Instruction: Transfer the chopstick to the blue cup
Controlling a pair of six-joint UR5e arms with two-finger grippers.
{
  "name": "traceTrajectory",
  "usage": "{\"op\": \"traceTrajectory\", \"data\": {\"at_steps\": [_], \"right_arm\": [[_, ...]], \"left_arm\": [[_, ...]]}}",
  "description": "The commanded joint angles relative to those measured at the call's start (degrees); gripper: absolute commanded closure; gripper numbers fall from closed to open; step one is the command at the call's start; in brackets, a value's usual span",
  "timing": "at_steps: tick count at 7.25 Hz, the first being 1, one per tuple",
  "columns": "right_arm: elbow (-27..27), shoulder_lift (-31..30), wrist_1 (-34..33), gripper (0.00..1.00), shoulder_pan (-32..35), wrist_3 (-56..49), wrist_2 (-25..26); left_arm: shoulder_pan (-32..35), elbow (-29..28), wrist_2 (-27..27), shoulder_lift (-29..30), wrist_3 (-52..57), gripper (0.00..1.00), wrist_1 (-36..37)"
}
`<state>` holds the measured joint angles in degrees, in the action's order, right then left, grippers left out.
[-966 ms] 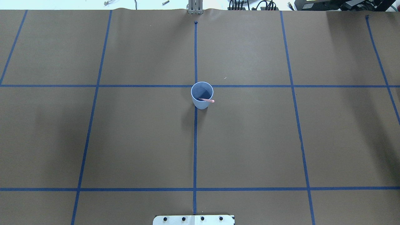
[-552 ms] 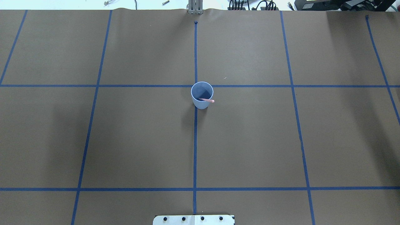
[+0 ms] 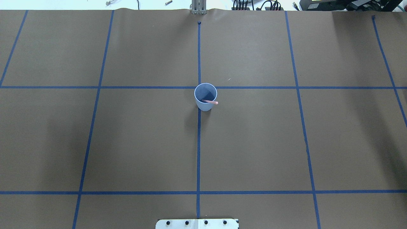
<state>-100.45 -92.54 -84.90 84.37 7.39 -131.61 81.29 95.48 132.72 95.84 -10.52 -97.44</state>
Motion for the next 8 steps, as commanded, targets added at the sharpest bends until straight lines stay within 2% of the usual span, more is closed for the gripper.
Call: {"op": "traceTrajectory", "data": {"at_steps": [1,2,3,5,7,8], "right_arm": [[-0.1,-0.4,-0.1,0.00,0.0,0.0,0.7],[0.3,-0.3,-0.2,0.00,0.0,0.3,0.4],[1.1,-0.1,-0.2,0.00,0.0,0.3,0.0],[1.0,-0.1,-0.1,0.00,0.0,0.3,-0.1],[0.1,-2.3,0.4,0.00,0.1,0.3,-2.0],[-0.5,-2.9,0.7,0.00,0.4,0.0,-1.0]], "left_arm": [[0.4,0.8,0.5,-1.2,1.4,0.02,9.7],[2.1,6.0,0.6,-1.9,1.4,0.02,13.1],[2.7,11.0,0.7,-7.2,1.7,0.02,13.8],[2.6,10.3,0.9,-9.9,4.6,0.02,8.9],[2.6,9.3,0.2,-10.0,4.7,0.02,6.1],[2.5,8.6,0.2,-9.8,4.8,0.02,6.0]]}}
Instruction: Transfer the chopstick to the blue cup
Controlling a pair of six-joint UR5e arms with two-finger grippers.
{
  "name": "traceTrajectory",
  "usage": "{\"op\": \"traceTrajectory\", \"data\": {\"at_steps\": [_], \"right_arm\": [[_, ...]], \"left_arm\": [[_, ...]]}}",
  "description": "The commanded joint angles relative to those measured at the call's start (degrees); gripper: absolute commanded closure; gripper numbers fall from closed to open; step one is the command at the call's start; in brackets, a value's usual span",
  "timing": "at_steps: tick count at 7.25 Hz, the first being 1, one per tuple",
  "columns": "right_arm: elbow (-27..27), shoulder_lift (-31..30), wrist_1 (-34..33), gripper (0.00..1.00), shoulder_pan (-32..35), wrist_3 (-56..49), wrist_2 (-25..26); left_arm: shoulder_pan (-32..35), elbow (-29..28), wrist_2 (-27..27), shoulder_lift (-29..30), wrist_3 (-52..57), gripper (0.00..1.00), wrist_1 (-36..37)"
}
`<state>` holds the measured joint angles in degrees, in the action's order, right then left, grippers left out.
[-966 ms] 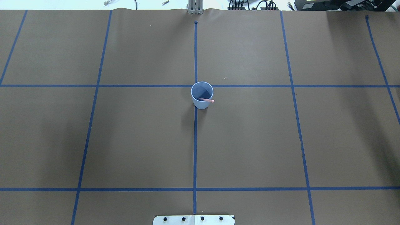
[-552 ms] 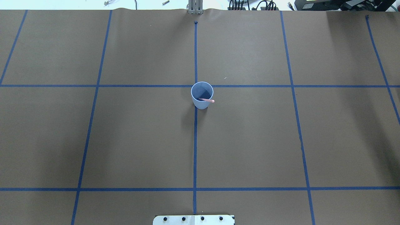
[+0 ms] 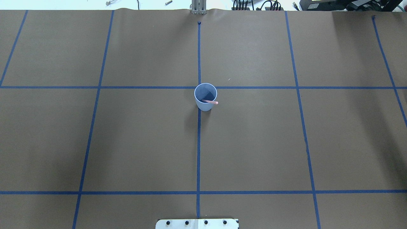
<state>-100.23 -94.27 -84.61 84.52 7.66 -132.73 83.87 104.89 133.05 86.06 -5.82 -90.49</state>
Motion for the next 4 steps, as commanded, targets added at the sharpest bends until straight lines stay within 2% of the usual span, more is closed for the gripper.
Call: {"op": "traceTrajectory", "data": {"at_steps": [1,4], "right_arm": [[-2.1,-1.3,0.4,0.00,0.7,0.0,0.2],[-2.1,-0.3,0.3,0.00,0.6,0.2,-0.7]], "left_arm": [[-0.2,-1.1,0.0,0.7,-0.4,0.02,-0.9],[-0.3,-1.3,0.4,1.6,-0.4,0.02,-1.1]]}}
